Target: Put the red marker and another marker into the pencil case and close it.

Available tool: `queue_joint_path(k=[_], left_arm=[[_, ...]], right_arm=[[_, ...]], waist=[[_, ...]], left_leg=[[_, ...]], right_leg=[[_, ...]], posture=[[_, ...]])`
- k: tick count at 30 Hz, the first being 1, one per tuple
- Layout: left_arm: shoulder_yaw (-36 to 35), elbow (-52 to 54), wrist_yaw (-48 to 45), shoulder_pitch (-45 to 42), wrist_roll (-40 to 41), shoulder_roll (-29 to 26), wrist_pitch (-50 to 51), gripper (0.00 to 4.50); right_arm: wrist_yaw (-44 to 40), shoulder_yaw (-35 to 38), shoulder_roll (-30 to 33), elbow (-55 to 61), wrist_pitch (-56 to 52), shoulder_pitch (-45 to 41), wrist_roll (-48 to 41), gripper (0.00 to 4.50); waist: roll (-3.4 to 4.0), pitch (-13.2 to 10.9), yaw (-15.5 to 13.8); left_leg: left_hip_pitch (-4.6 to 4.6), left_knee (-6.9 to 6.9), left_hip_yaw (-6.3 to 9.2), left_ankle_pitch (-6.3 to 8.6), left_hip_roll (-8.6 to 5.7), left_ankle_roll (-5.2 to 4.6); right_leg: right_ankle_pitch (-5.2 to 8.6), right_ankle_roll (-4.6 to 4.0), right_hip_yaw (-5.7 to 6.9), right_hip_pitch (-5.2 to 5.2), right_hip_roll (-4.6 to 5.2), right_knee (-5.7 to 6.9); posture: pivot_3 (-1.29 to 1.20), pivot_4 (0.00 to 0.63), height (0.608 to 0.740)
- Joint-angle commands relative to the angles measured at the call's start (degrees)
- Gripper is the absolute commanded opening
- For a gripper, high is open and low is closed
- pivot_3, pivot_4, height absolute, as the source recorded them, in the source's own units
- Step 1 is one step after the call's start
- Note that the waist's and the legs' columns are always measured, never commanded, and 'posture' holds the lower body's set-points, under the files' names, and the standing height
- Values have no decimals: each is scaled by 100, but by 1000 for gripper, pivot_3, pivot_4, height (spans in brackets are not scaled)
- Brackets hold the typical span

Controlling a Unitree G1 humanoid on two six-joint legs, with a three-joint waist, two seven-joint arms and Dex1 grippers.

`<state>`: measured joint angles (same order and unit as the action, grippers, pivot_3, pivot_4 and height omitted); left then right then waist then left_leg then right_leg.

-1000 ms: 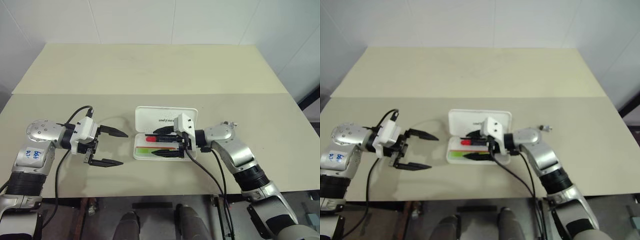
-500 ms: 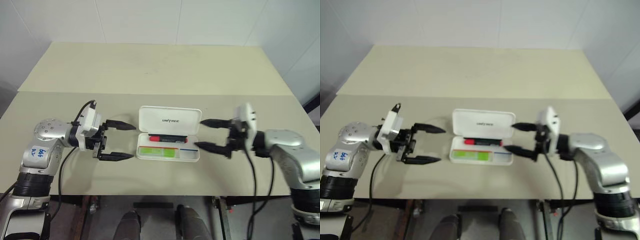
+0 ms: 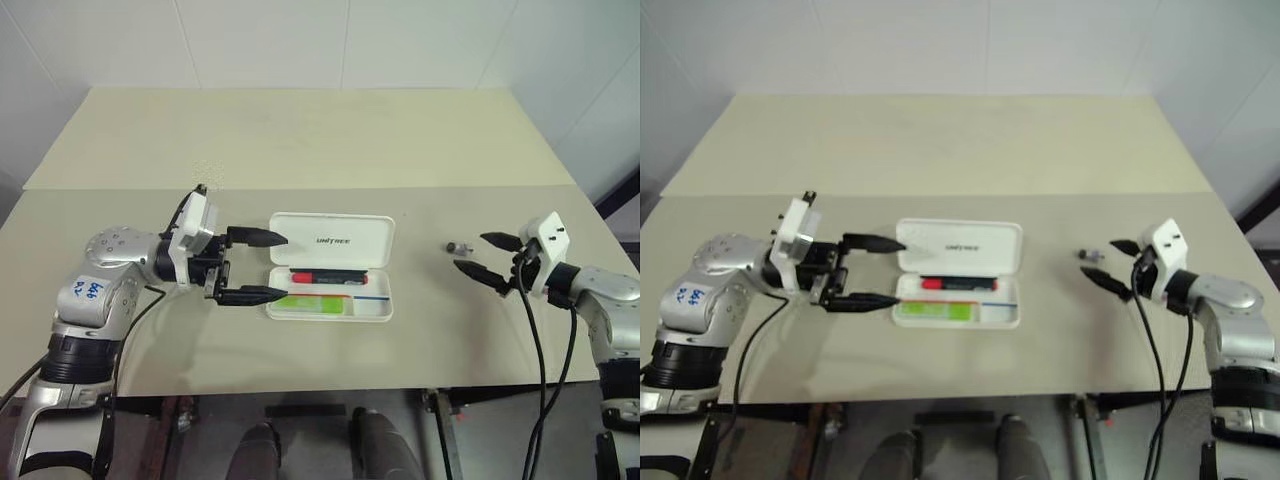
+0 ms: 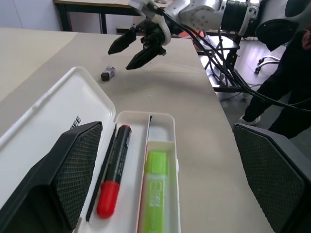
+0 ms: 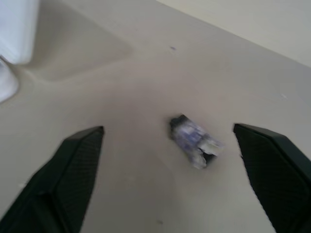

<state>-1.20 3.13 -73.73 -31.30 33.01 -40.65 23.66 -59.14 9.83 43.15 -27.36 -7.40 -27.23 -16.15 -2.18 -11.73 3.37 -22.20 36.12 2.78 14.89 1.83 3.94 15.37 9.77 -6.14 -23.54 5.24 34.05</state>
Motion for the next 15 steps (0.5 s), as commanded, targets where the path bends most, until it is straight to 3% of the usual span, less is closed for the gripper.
queue_joint_path(k=[1, 9, 15], left_arm=[[-21, 233, -11, -133, 109, 27, 42, 4500], [-58, 213, -63, -179, 71, 1, 6, 4500], [-141, 375, -5, -105, 109, -69, 57, 4500]], right_arm=[[-401, -135, 158, -790, 536, -540, 212, 4470], [-914, -704, 182, -2750, 1463, -1900, 976, 4470], [-922, -1007, 134, -3773, 1846, -2396, 1496, 4470]], waist=[[1, -1, 8], [21, -13, 20], [25, -16, 19]], left_leg=[[0, -1, 0, 0, 0, 0], [0, -4, 0, -1, 0, 2], [-1, -6, 0, -1, 0, 3]], right_leg=[[0, 0, 0, 0, 0, 0], [-1, 2, -1, 0, 0, -3], [0, 2, -1, -1, 0, -6]], posture=[[0, 150, 740], [0, 150, 740], [0, 150, 740]])
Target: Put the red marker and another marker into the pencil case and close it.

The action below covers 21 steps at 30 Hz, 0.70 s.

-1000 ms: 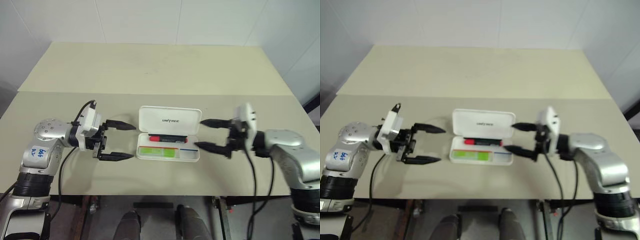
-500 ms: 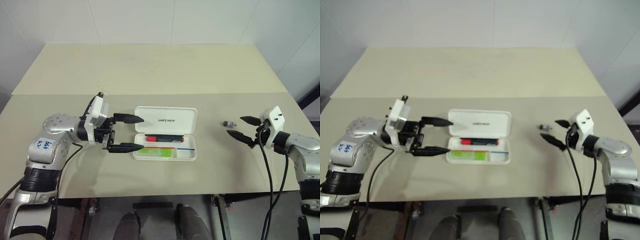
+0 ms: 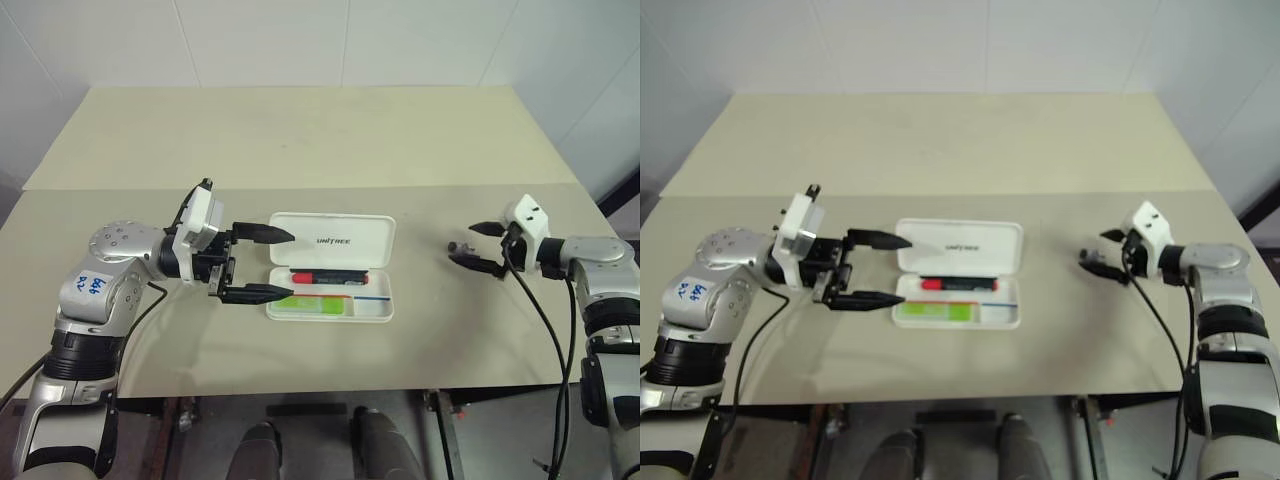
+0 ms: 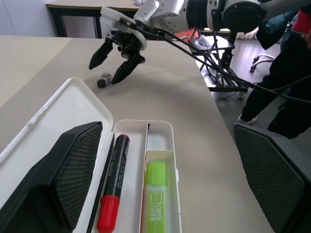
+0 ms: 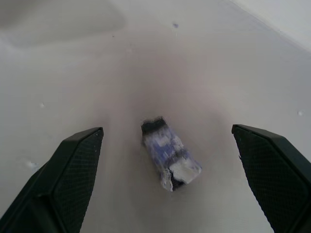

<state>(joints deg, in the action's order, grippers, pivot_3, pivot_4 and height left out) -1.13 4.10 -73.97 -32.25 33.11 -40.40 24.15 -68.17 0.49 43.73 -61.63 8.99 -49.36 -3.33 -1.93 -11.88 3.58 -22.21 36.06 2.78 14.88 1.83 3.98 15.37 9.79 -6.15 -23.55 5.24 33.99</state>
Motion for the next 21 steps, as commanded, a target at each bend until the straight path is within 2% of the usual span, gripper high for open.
queue_joint_path(k=[1, 5, 8, 17, 21], left_arm=[[-177, 314, 29, 12, 111, -114, 18, 4500], [-222, 368, 55, 52, 126, -149, 26, 4500], [-241, 407, 79, 80, 138, -161, 23, 4500], [-240, 361, 46, 91, 105, -165, -65, 4500], [-177, 214, -15, 22, 39, -118, -175, 4500]], right_arm=[[-48, -116, 70, -473, 207, -222, 283, 4470], [-11, -149, 9, -821, 271, -377, 433, 4470], [-9, -98, -77, -925, 260, -474, 413, 3517], [-870, 146, -311, -701, -153, -494, 56, 374], [-636, 205, -347, -503, -92, -455, -4, 338]], waist=[[2, -1, -1], [2, -1, -1], [2, -1, 10], [3, -2, 147], [6, -4, 155]], left_leg=[[0, 0, 0, 0, 0, 1], [1, 2, 0, 0, -1, 2], [4, 8, 0, -1, -1, 3], [10, 15, 4, -11, -1, 6], [10, 4, 3, -11, -1, 6]], right_leg=[[0, 0, 0, 0, 0, -1], [0, 1, 0, 3, 1, -1], [-2, 4, 0, 11, 0, 0], [-18, 9, -1, 19, -1, 4], [-17, 8, -2, 14, -1, 3]], posture=[[0, 150, 740], [0, 150, 740], [0, 150, 740], [0, 150, 740], [0, 150, 740]])
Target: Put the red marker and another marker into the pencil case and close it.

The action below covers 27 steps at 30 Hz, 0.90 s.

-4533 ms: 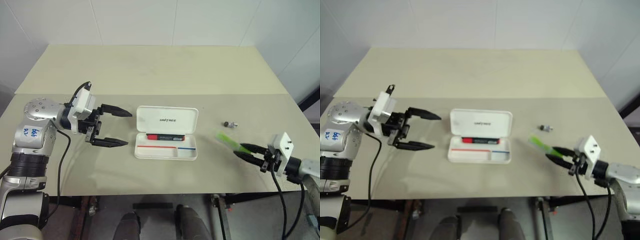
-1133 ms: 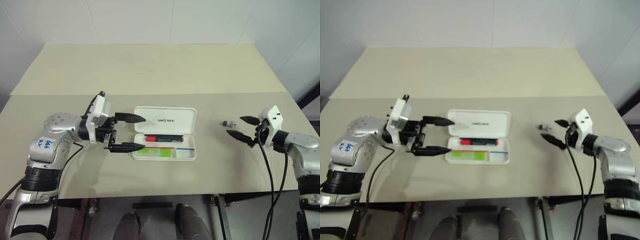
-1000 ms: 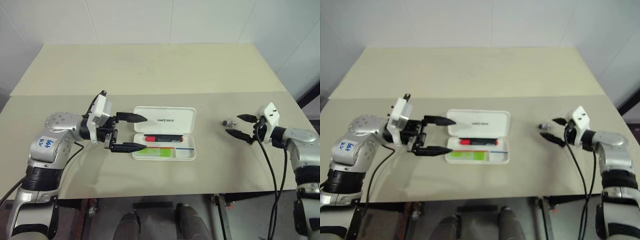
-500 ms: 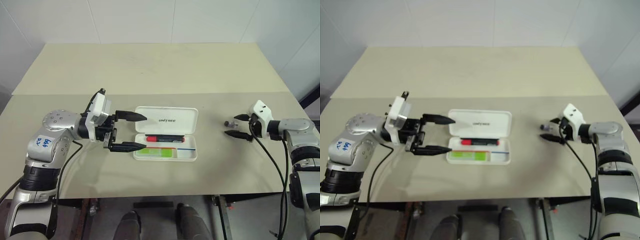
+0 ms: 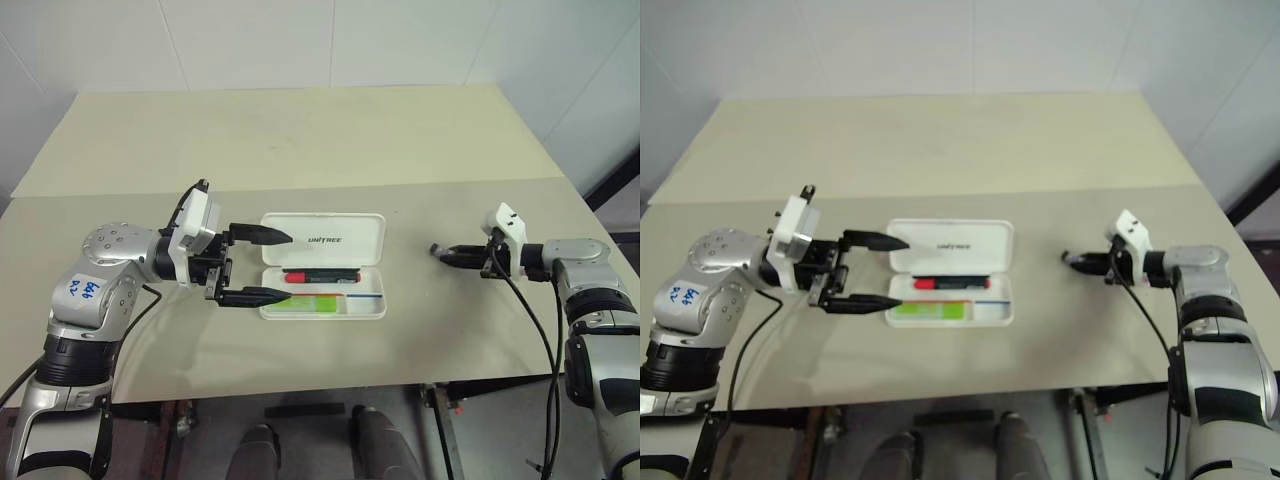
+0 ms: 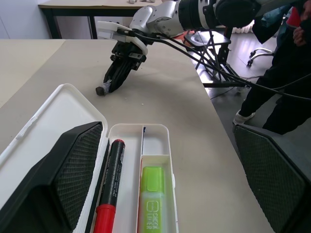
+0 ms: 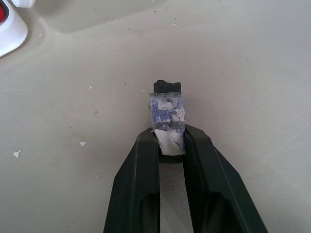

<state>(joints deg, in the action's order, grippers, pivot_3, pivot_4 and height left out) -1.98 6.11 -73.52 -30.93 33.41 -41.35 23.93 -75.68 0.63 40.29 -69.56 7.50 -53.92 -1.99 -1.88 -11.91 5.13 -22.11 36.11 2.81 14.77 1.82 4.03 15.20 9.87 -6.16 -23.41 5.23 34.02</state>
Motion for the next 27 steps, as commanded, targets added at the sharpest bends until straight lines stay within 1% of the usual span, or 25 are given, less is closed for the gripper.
queue_joint_path(k=[1, 6, 9, 10, 14, 16, 19, 21, 23, 27], left_arm=[[-80, 3, -58, -116, 2, -14, -166, 4500], [-59, -46, -74, -124, -14, -5, -217, 4500], [-53, -273, -253, -8, -143, -65, -483, 4500], [-51, -319, -285, 7, -164, -72, -536, 4500], [-41, -391, -349, 70, -236, -82, -679, 4500], [-46, -420, -366, 108, -261, -81, -733, 4500], [-28, -420, -373, 146, -290, -69, -785, 4500], [5, -412, -387, 177, -314, -42, -837, 4500], [37, -402, -397, 199, -333, -16, -877, 4500], [82, -338, -390, 213, -341, 11, -874, 4500]], right_arm=[[142, 193, 1, 326, 64, 16, -144, 338], [69, 208, -2, 559, 93, 125, -237, 338], [-330, 284, 34, 3565, -1101, 1223, -1111, 338], [-339, 295, 60, 4264, -1419, 1501, -1287, 338], [-67, 218, 102, 6565, -2687, 2353, -1918, 338], [109, 171, 63, 7303, -3106, 2582, -2127, 338], [277, 55, 28, 7942, -3493, 2759, -2317, 338], [373, -216, -86, 8170, -3604, 2812, -2305, 338], [377, -502, -111, 8112, -3486, 2805, -2113, 338], [427, -799, -135, 7682, -3181, 2647, -1817, 338]], waist=[[3, -2, -1], [5, -3, -18], [8, -4, -46], [14, -8, -55], [22, -13, -68], [22, -13, -69], [21, -12, -75], [20, -12, -81], [20, -12, -81], [20, -12, -107]], left_leg=[[-1, -1, 0, 0, 0, 0], [-3, 0, 0, 0, 0, 0], [-5, -3, 4, 1, 0, 1], [-6, -3, 11, 2, 0, 2], [-10, 4, 15, 3, -3, 4], [-8, 7, 16, 3, -2, 4], [-7, 12, 15, 3, -3, 3], [-7, 13, 16, 3, -2, 3], [-7, 13, 16, 3, -2, 3], [-9, 11, 15, 3, -3, 2]], right_leg=[[0, 0, 0, -1, 0, -1], [1, 0, 0, -1, 1, -3], [3, 1, 0, -2, -1, 0], [9, 5, 1, -4, -3, 8], [16, 8, 0, -9, -2, 22], [17, 6, 0, -8, -3, 25], [17, 2, 0, -7, -2, 26], [17, 0, 1, -6, -3, 26], [18, -2, 1, -7, -3, 25], [18, -2, 1, -8, -2, 20]], posture=[[0, 150, 740], [0, 150, 740], [0, 150, 740], [0, 150, 740], [0, 150, 740], [0, 150, 740], [0, 150, 740], [0, 150, 740], [0, 150, 740], [0, 150, 740]])
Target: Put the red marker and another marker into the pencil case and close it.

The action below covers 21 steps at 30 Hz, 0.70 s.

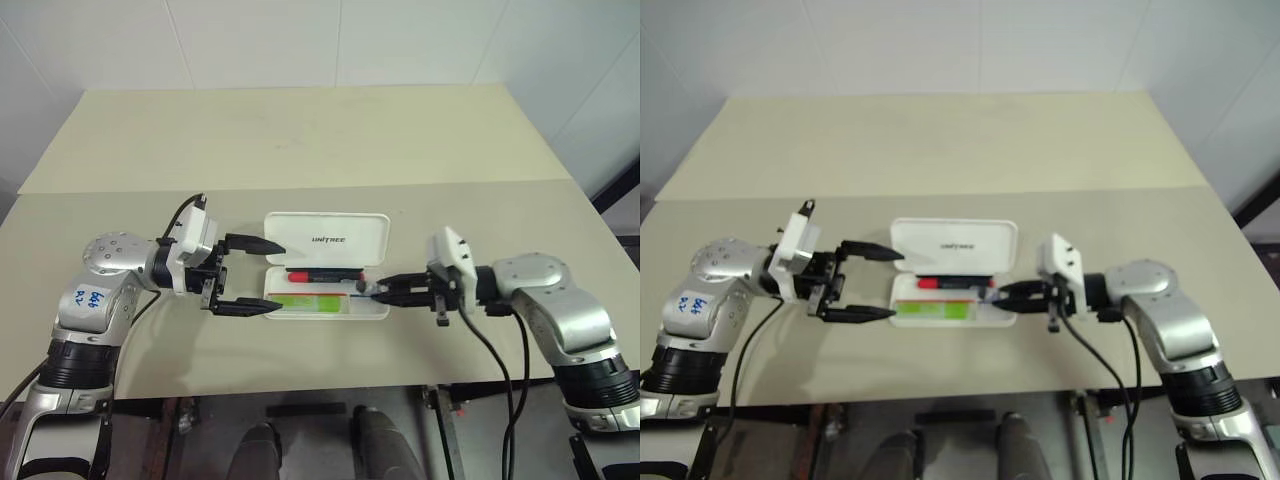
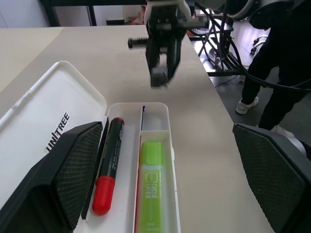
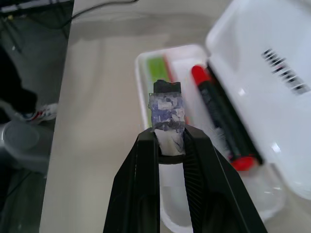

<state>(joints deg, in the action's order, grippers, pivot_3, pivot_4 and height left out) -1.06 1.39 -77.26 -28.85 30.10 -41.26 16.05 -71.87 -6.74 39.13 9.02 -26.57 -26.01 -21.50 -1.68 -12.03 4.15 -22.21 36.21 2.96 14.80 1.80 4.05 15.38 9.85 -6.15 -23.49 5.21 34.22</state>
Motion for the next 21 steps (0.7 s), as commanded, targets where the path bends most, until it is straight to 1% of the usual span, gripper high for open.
queue_joint_path(k=[1, 6, 10, 21], left_arm=[[-7, 142, -11, 3, -8, 4, -78, 4500], [-28, 186, -6, 44, -2, -18, -65, 4500], [-60, 250, 28, 90, 12, -42, -40, 4500], [-104, 257, 81, 104, 9, -70, -36, 4500]], right_arm=[[59, -115, -52, -311, 287, -202, 191, 338], [-27, -413, -89, -925, 723, -469, 569, 338], [-216, -572, -36, -1172, 1006, -517, 756, 338], [-367, -582, -41, -1215, 1061, -546, 775, 338]], waist=[[0, 0, -20], [0, 0, -38], [0, 0, -91], [0, 0, -96]], left_leg=[[-1, -1, 0, 0, 0, -1], [0, -4, 0, 1, 0, -1], [-1, -5, 0, 1, 0, -2], [0, -3, 0, 1, 0, -2]], right_leg=[[0, 0, 0, 0, 0, -2], [0, -1, 1, -2, -1, -1], [1, -1, 1, -3, -1, -2], [1, -1, 2, -2, -1, 0]], posture=[[0, 150, 740], [0, 150, 740], [0, 150, 740], [0, 150, 740]])
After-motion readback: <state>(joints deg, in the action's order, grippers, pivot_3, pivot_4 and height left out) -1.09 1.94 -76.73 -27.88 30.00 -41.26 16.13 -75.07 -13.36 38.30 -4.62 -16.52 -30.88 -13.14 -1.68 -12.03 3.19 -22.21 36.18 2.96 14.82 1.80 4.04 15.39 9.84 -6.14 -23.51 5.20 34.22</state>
